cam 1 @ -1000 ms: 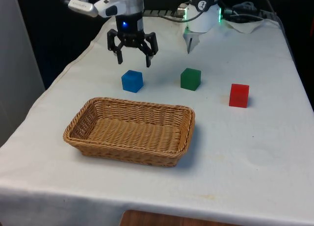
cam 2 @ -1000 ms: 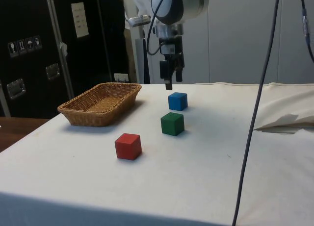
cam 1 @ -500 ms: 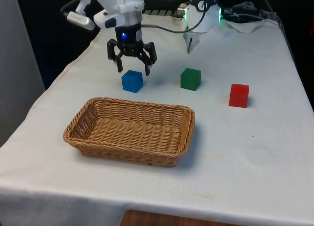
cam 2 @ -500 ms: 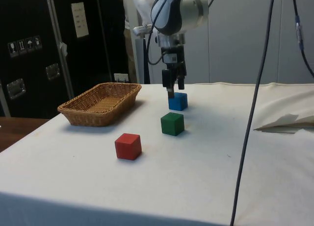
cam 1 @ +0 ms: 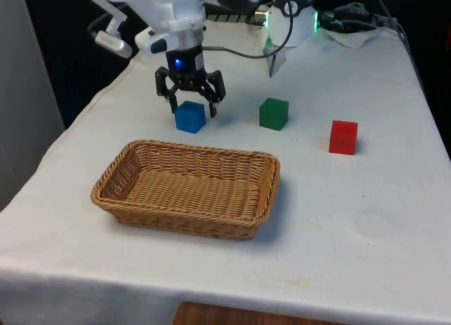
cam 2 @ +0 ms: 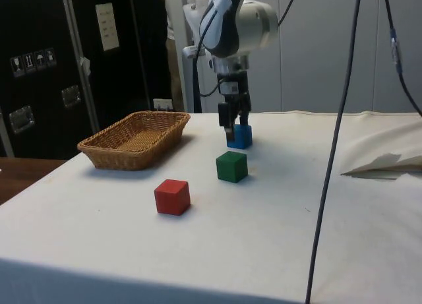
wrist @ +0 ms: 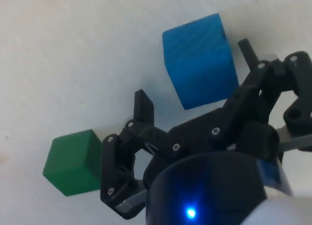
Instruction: Pick up the blue cube and place it into the basket.
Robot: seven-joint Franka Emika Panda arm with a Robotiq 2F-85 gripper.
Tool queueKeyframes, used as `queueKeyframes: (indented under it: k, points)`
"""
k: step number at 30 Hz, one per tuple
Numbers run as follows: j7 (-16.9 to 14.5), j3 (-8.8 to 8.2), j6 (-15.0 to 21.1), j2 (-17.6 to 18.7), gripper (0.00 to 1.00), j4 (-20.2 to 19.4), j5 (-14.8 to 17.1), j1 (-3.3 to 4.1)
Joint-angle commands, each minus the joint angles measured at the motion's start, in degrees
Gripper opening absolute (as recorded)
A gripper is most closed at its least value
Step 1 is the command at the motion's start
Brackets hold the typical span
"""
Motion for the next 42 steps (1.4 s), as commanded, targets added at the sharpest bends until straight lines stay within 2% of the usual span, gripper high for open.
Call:
queueKeyframes:
  k: [1,2,7,9,10,11,15,16,18,19,20,28,33,36,37,38,42]
  points:
    - [-0.29,0.0,0.0,0.4,1.0,0.17,0.46,0.0]
    - [-1.32,0.8,0.69,0.69,1.0,0.4,1.72,-0.69]
    - [-1.66,0.34,0.34,1.38,1.0,0.8,2.06,-0.4]
    - [-1.6,0.23,0.23,1.32,0.81,0.8,1.95,-0.34]
    - [-1.09,-0.11,0.0,1.55,0.64,0.92,1.43,-0.06]
    - [-1.55,0.23,0.23,1.32,0.64,0.8,1.95,-0.34]
    - [-1.49,0.11,0.17,1.32,0.18,0.8,1.83,-0.29]
    - [-1.49,0.06,0.17,1.32,0.0,0.8,1.83,-0.29]
    - [-1.49,0.06,0.11,1.32,0.0,0.74,1.83,-0.29]
    - [-1.09,-0.23,-0.11,1.43,0.0,0.86,1.43,-0.06]
    - [-1.49,0.06,0.11,1.32,0.0,0.74,1.83,-0.29]
    - [-1.09,-0.23,-0.11,1.38,0.0,0.92,1.43,-0.06]
    - [-0.57,-0.92,-1.6,-0.4,0.0,1.26,0.52,0.4]
    - [-0.29,-1.15,-3.21,-1.78,0.0,1.72,-0.17,0.46]
    - [-0.92,-0.63,-2.75,-1.83,0.0,1.6,0.52,0.0]
    - [-0.11,-1.2,-3.61,-2.18,0.0,1.89,-0.46,0.46]
    - [0.17,-1.38,-5.16,-3.5,0.0,2.41,-1.26,0.46]
